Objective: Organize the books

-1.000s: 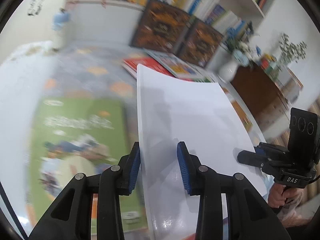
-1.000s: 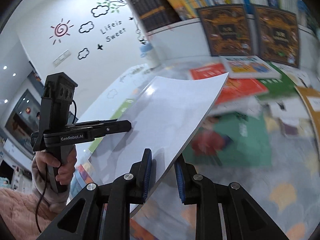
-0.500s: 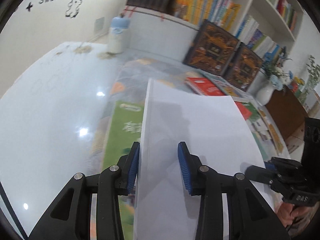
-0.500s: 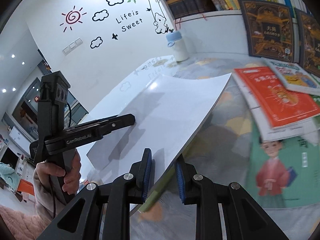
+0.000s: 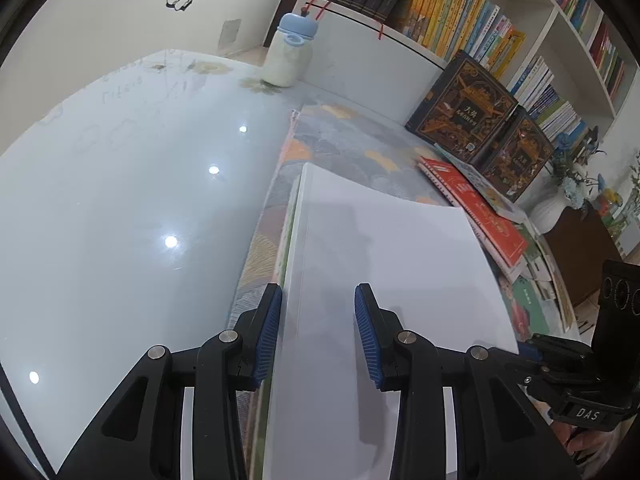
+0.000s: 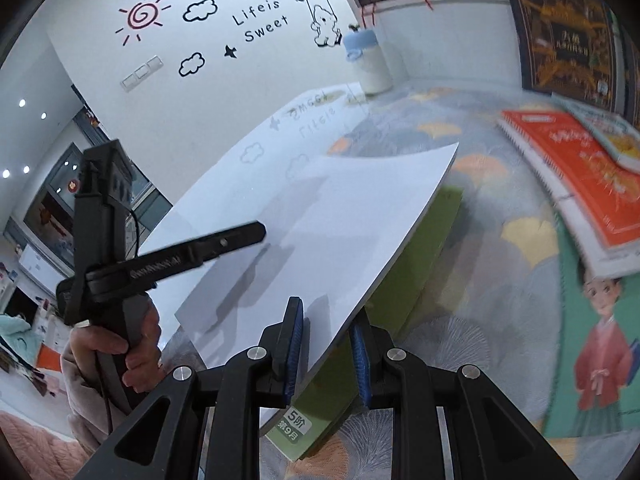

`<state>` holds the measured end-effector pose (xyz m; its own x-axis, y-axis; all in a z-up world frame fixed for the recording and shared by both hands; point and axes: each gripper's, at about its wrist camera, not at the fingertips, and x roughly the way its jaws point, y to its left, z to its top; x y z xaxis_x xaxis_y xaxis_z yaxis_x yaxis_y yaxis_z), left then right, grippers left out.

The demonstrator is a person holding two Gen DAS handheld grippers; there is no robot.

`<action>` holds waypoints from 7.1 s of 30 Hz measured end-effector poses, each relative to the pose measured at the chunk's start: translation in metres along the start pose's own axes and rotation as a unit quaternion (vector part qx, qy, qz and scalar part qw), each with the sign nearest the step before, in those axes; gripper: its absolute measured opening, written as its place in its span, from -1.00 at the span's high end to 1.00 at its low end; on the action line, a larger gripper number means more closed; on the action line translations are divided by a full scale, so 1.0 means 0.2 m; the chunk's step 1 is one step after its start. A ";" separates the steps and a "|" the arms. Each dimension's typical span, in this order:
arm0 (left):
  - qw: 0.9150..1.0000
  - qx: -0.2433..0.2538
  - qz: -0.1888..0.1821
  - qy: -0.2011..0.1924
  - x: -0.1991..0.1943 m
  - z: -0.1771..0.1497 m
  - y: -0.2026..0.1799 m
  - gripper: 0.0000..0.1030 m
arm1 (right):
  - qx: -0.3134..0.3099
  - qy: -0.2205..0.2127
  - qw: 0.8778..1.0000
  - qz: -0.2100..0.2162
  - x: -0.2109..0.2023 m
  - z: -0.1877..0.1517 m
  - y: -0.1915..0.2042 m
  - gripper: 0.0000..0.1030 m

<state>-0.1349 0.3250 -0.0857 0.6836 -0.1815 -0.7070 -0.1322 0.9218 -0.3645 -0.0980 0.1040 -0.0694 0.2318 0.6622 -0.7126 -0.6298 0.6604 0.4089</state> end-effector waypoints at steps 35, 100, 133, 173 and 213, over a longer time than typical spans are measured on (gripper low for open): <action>0.996 -0.003 0.042 -0.077 -0.19 0.04 -0.09 -0.77 | 0.066 -0.023 0.997 -0.042 -0.15 -0.07 -0.18 -0.10; 0.987 0.144 0.060 0.041 0.59 -0.21 -1.33 -0.99 | 0.183 -0.089 0.923 -0.327 -0.66 -0.34 -1.03 -0.60; 0.987 0.145 0.058 0.041 0.59 -0.21 -1.33 -0.99 | 0.181 -0.088 0.923 -0.328 -0.66 -0.35 -1.04 -0.60; 0.987 0.144 0.058 0.042 0.59 -0.21 -1.33 -0.99 | 0.180 -0.087 0.923 -0.329 -0.66 -0.35 -1.04 -0.60; 0.987 0.144 0.057 0.042 0.59 -0.21 -1.33 -0.99 | 0.180 -0.087 0.923 -0.330 -0.66 -0.35 -1.04 -0.61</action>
<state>-0.0490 0.0445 -0.0979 0.6132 -0.0870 -0.7851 0.0132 0.9949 -0.0999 -0.0495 -0.1457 -0.0995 0.6112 0.1007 -0.7851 -0.0290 0.9941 0.1049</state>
